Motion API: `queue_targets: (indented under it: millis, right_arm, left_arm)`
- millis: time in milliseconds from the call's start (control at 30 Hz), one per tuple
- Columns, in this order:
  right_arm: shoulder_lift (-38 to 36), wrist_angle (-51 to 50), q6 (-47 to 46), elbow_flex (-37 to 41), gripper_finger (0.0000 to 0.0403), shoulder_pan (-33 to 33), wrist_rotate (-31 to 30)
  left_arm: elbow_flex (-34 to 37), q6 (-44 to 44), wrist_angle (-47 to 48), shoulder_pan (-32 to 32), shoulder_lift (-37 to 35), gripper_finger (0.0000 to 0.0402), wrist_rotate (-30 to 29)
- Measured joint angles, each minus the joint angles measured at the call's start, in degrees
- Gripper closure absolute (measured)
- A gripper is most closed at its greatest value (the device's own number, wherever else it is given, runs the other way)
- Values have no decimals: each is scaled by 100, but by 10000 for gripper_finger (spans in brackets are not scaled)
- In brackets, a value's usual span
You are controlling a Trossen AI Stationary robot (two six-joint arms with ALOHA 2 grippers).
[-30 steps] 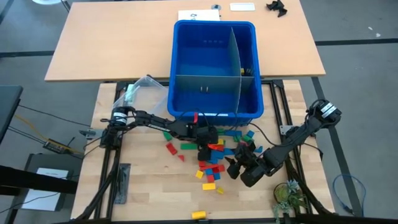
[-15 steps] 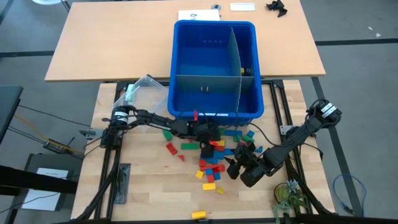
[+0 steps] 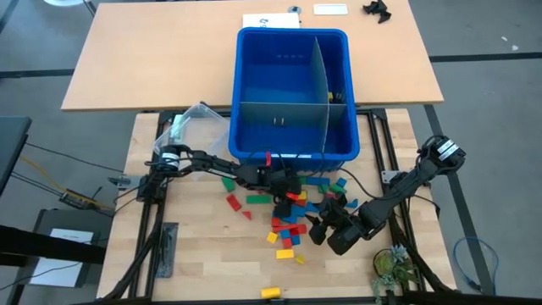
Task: Sort blocks
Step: Put the yellow block into the blue bin
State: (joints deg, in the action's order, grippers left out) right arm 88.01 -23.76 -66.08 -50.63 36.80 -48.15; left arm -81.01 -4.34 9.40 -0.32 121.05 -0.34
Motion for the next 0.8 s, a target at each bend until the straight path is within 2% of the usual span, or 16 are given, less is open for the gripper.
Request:
queue_targets:
  millis: [67,100,300,533,667,800]
  right_arm:
    - [0,51,107,0,174,0,5]
    - [0,75,175,0,174,0,18]
    - [-226,134,538,0,174,117,169]
    - [-1053,243,1172,2,175,482,173]
    - [-1408,1007,2188,2,175,559,130]
    - [-1465,2322,4273,2,175,460,218]
  left_arm:
    - [-2,0,-16,0,0,265,0]
    - [-2,0,-12,0,-2,268,0]
    - [-56,-2,195,-129,-206,268,-275]
    - [-175,-125,542,-471,-935,268,-599]
    - [-175,-142,863,-693,-1526,268,-705]
    - [-177,-9,1274,-838,-2133,268,-641]
